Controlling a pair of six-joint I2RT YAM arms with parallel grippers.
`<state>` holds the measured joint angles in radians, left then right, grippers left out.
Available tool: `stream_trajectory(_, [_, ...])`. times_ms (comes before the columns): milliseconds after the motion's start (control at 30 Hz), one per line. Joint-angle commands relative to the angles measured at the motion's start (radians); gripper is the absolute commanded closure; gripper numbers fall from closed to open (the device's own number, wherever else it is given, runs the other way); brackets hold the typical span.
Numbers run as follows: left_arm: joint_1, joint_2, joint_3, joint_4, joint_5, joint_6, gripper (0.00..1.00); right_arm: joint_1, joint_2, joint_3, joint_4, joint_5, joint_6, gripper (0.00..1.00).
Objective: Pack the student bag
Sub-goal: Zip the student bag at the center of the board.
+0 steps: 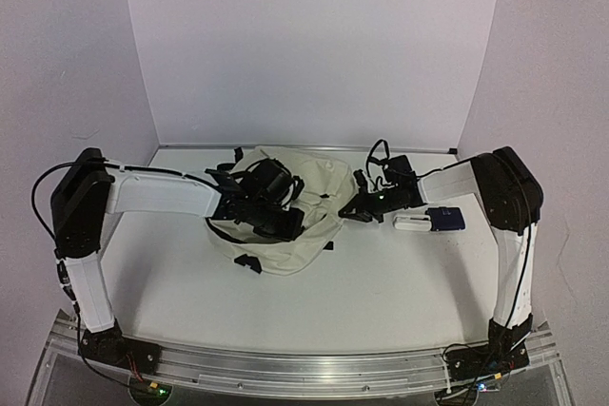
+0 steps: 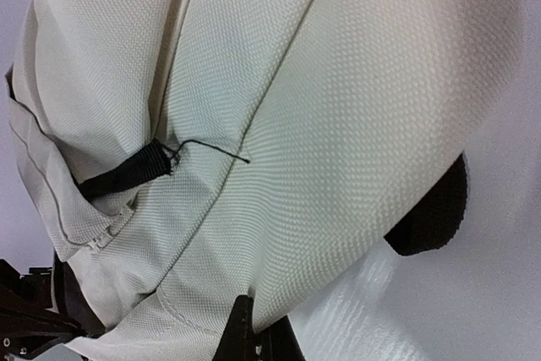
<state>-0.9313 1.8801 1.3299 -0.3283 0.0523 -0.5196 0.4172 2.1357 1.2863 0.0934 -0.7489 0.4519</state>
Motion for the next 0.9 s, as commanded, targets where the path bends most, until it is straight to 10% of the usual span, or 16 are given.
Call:
stream_trajectory(0, [-0.014,-0.193,-0.130,0.030,0.027,0.007,1.00,-0.075,-0.026,0.095,-0.054,0.162,-0.085,1.00])
stream_trajectory(233, [-0.015,-0.203,-0.162,0.124,0.047,-0.025,1.00,-0.084,-0.043,0.219,-0.116,0.127,-0.104,0.94])
stream_trajectory(367, [-0.015,-0.140,-0.093,0.176,0.068,-0.037,1.00,-0.058,-0.137,0.163,-0.176,0.017,-0.122,0.36])
stream_trajectory(467, [-0.015,-0.097,-0.045,0.197,0.083,-0.043,1.00,-0.029,-0.244,0.057,-0.189,-0.002,-0.220,0.16])
stream_trajectory(867, [0.027,-0.096,-0.084,0.258,0.097,-0.139,1.00,0.220,-0.318,-0.068,-0.256,0.084,-0.408,0.17])
